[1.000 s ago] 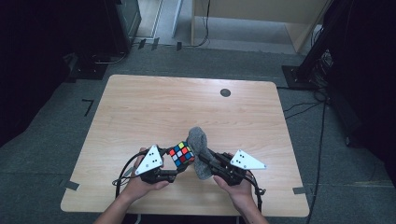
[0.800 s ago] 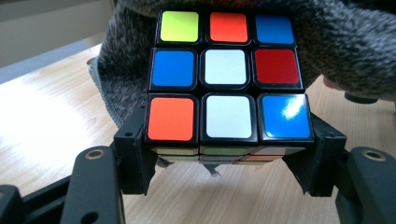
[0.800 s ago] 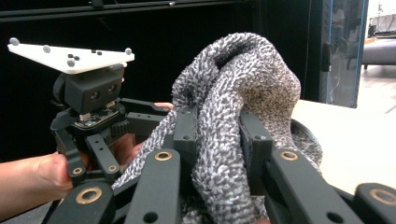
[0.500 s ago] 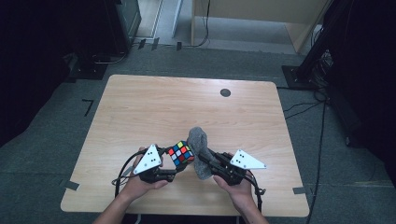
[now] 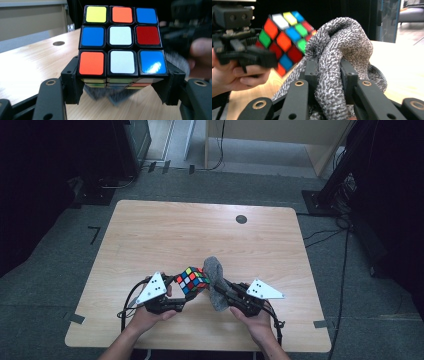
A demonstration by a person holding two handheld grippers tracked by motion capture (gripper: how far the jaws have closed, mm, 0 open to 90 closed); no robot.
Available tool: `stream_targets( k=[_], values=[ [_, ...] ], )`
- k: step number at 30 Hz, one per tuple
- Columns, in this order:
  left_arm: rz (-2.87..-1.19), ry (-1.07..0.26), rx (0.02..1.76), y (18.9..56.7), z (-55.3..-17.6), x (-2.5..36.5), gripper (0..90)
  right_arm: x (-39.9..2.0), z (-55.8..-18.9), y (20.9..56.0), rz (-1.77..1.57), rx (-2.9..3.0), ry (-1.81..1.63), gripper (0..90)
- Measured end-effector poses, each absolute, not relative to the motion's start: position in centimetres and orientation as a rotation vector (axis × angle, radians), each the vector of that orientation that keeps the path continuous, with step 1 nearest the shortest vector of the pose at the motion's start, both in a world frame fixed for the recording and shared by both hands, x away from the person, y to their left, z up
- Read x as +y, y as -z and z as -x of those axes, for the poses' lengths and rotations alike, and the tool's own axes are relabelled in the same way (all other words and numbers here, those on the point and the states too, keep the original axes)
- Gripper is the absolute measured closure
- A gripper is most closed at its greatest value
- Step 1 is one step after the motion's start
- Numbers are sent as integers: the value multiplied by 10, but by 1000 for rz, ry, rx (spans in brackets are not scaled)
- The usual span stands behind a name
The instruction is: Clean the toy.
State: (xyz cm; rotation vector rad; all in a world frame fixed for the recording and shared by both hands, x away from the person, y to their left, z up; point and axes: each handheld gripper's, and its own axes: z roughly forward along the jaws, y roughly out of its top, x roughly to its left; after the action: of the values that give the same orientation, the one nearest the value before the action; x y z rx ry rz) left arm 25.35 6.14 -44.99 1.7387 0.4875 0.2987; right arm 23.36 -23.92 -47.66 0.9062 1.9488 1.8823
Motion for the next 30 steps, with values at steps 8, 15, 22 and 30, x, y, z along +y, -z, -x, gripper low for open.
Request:
stream_targets(
  k=[8, 15, 22, 30],
  values=[
    [-1704, -236, 497, 449, -255, 63, 340, -219, -228, 481, -775, 2048, -1902, 733],
    [-1702, -222, 506, 449, -257, 66, 340, -226, -228, 475, -780, 1979, -1905, 733],
    [-1698, -193, 517, 451, -258, 64, 340, -218, -226, 480, -729, 2045, -1883, 729],
    [-1705, -198, 519, 451, -258, 63, 340, -221, -229, 480, -774, 2013, -1855, 729]
  ],
)
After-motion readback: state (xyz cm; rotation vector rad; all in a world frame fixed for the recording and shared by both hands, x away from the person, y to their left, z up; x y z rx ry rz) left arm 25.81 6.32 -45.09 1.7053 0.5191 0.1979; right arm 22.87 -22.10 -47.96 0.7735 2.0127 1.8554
